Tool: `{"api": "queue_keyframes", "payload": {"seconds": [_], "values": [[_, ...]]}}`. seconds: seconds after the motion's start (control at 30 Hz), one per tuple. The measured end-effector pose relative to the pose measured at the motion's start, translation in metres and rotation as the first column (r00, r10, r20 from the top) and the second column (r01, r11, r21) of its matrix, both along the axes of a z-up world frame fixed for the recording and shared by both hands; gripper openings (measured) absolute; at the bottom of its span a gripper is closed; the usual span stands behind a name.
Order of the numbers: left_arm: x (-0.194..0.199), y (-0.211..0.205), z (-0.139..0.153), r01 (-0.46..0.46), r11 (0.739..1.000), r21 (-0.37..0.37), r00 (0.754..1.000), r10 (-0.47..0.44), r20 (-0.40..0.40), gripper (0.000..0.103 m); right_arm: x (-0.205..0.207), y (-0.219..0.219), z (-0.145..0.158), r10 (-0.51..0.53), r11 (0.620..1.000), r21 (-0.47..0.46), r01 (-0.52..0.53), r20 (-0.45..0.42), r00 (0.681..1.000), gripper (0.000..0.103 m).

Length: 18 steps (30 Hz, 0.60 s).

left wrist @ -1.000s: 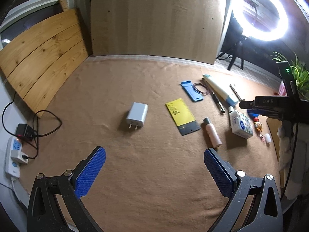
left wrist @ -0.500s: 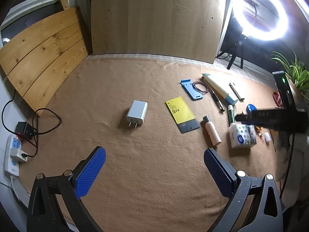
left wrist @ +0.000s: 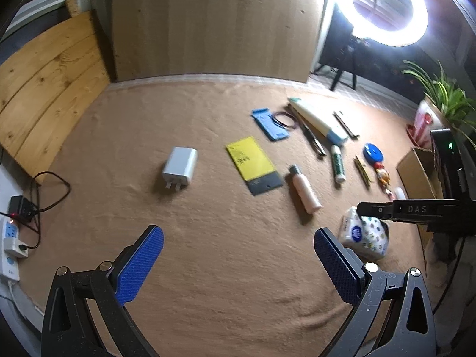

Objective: Organize objects
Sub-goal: 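Grasp the tissue pack with the right tool and lift it, then carry the tissue pack into the cardboard box and open the right tool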

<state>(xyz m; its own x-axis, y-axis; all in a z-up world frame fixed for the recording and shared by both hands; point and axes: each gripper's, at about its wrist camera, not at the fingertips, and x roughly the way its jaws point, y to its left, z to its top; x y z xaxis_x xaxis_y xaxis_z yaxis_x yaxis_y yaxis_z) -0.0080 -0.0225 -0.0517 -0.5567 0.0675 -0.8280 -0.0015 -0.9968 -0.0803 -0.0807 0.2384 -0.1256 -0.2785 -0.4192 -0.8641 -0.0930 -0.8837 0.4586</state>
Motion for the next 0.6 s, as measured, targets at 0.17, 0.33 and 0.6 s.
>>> {"api": "queue_keyframes", "payload": {"seconds": [0.17, 0.33, 0.6], "values": [[-0.002, 0.033, -0.015, 0.114, 0.993, 0.031, 0.992, -0.116, 0.05, 0.102, 0.018, 0.004, 0.005, 0.049, 0.999, 0.01, -0.049, -0.011, 0.999, 0.041], [-0.002, 0.065, -0.031, 0.207, 0.976, 0.061, 0.972, -0.212, 0.098, 0.101, 0.026, 0.008, 0.004, 0.066, 0.998, -0.003, -0.066, -0.006, 0.998, 0.041], [-0.003, 0.088, -0.05, 0.271, 0.951, 0.149, 0.944, -0.292, 0.151, 0.091, 0.035, -0.004, -0.003, 0.118, 0.991, -0.061, -0.116, 0.023, 0.993, 0.036]]}}
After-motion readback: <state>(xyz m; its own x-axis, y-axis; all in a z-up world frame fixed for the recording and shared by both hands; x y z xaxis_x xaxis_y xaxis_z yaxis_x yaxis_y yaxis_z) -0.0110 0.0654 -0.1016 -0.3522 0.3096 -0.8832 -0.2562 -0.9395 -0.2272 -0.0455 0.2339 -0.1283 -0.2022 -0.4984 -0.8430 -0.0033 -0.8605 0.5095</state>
